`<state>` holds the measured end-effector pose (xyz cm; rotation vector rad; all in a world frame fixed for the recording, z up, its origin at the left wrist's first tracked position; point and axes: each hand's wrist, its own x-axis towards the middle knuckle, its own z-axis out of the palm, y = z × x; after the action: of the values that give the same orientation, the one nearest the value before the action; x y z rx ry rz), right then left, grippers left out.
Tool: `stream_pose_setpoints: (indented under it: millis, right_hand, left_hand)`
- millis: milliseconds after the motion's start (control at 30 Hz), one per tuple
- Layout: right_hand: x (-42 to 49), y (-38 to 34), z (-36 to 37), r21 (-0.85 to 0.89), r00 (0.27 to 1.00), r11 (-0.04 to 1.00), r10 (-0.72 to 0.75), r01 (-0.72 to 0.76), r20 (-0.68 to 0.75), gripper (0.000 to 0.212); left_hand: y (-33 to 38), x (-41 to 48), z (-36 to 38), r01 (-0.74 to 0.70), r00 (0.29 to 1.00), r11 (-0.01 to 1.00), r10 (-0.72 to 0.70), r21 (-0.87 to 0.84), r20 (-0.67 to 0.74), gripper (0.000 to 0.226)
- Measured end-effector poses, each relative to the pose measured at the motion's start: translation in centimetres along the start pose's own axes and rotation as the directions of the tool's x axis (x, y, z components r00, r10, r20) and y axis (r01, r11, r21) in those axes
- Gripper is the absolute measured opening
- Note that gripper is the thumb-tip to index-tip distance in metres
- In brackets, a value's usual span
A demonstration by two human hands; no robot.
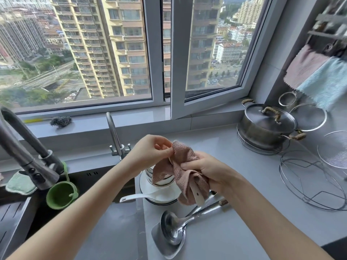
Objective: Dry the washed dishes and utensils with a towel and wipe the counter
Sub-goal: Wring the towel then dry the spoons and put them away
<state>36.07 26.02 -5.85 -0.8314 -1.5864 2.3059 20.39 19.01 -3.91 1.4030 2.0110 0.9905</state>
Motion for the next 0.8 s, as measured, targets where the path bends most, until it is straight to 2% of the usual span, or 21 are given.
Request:
stream_pose_setpoints:
  millis: [100, 200, 300, 400, 533, 600, 667, 733, 800]
  right_hand:
    - [-0.3, 0.3, 0.3, 0.063, 1.000, 0.998, -0.019, 0.019, 0.012, 0.024]
    - [-0.5, 1.2, 1.1, 0.116, 0.999, 0.992, -0.038, 0.041, -0.027, 0.022]
    - [-0.9, 2.2, 2.0, 0.054, 0.995, 0.998, -0.040, 0.045, -0.089, 0.026]
    - [-1.0, 3.0, 3.6, 0.000, 0.973, 0.997, -0.072, 0.074, -0.217, 0.021]
    - [-0.4, 3.7, 5.7, -0.129, 0.887, 0.981, -0.184, 0.142, -0.423, 0.008]
    - [-0.6, 4.0, 6.2, -0.194, 0.866, 0.971, -0.217, 0.143, -0.450, 0.011]
    - [-1.3, 4.5, 6.4, -0.229, 0.867, 0.966, -0.214, 0.120, -0.450, 0.013]
    - [-2.4, 5.1, 6.4, -0.245, 0.855, 0.964, -0.213, 0.105, -0.473, 0.014]
    - [-4.0, 5.6, 6.0, -0.238, 0.843, 0.964, -0.224, 0.118, -0.490, 0.014]
  left_hand:
    - [-0.1, -0.1, 0.1, -0.113, 0.988, 0.961, 0.135, 0.254, -0.071, 0.013]
    - [-0.4, -0.1, 0.0, -0.151, 0.972, 0.932, 0.200, 0.328, -0.123, 0.017]
    - [-0.9, 0.0, -0.9, -0.129, 0.953, 0.923, 0.217, 0.362, -0.212, 0.019]
    - [-1.4, -0.2, -1.3, -0.110, 0.960, 0.948, 0.178, 0.297, -0.214, 0.018]
    - [-2.0, -0.2, -1.3, -0.067, 0.992, 0.983, 0.084, 0.170, -0.095, 0.013]
    - [-2.3, -0.2, -1.4, 0.005, 0.998, 1.000, -0.005, -0.003, 0.061, 0.005]
    - [-2.4, -0.5, -1.3, 0.063, 0.981, 0.991, -0.039, -0.121, 0.188, 0.009]
    - [-2.5, -0.6, -0.7, 0.058, 0.974, 0.983, -0.017, -0.175, 0.226, 0.014]
    - [-2.1, -0.9, 0.1, 0.045, 0.976, 0.973, 0.006, -0.228, 0.218, 0.007]
